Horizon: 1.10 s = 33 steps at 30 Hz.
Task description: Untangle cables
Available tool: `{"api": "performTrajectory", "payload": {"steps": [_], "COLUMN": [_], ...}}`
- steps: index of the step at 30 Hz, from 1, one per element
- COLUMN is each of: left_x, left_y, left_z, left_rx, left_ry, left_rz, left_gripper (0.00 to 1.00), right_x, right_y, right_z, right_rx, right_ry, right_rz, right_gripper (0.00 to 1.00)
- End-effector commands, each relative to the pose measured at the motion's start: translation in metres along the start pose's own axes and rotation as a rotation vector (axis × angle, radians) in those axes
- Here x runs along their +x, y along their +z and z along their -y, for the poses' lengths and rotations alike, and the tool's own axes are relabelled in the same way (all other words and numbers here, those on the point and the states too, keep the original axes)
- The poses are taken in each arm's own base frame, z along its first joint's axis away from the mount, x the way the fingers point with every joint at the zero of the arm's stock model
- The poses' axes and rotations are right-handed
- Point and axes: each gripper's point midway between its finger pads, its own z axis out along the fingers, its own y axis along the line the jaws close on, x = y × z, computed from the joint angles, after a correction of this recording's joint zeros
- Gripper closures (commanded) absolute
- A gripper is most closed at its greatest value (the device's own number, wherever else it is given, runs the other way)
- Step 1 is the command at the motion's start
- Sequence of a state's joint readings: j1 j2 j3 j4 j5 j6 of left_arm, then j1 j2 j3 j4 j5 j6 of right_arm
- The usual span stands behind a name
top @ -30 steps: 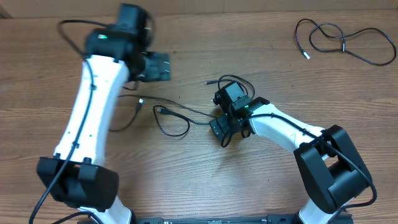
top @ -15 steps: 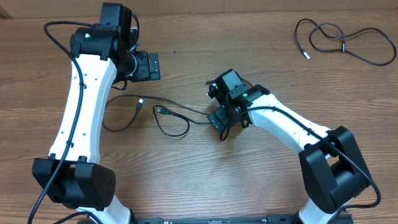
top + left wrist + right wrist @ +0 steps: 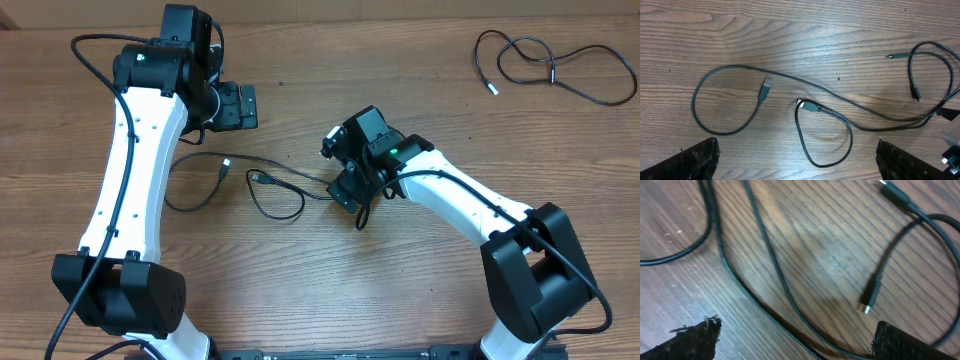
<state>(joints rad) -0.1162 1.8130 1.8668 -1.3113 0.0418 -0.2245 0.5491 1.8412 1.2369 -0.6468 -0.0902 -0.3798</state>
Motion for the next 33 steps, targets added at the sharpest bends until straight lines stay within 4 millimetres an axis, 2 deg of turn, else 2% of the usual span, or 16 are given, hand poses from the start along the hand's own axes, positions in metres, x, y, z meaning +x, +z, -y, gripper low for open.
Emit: {"api": "performTrajectory", "payload": {"steps": [1,8,20,33], "left_x": [0.0,0.0,0.0,0.0], "left_y": [-0.002,-0.002,-0.002,-0.002], "left_z": [0.003,0.003,0.003,0.003], "left_rx": [0.013,0.013,0.013,0.013], "left_ry": [0.029,0.029,0.029,0.029], "left_rz": [0.006,0.006,0.006,0.006], "left_gripper": [0.0,0.0,0.0,0.0], "right_x": [-0.005,0.016,0.026,0.023], "right_y": [0.001,0.011,0.024,0.026], "right_z": [-0.008,-0.018,-0.026,-0.029], "right_rx": [-0.06,-0.102,-0.134,-0.153], "right_ry": [-0.041,-0.086,-0.132,-0.14], "right_rz": [0.025,-0.014,-0.003,0.02], "right_gripper": [0.02,0.01,0.03,0.19]}}
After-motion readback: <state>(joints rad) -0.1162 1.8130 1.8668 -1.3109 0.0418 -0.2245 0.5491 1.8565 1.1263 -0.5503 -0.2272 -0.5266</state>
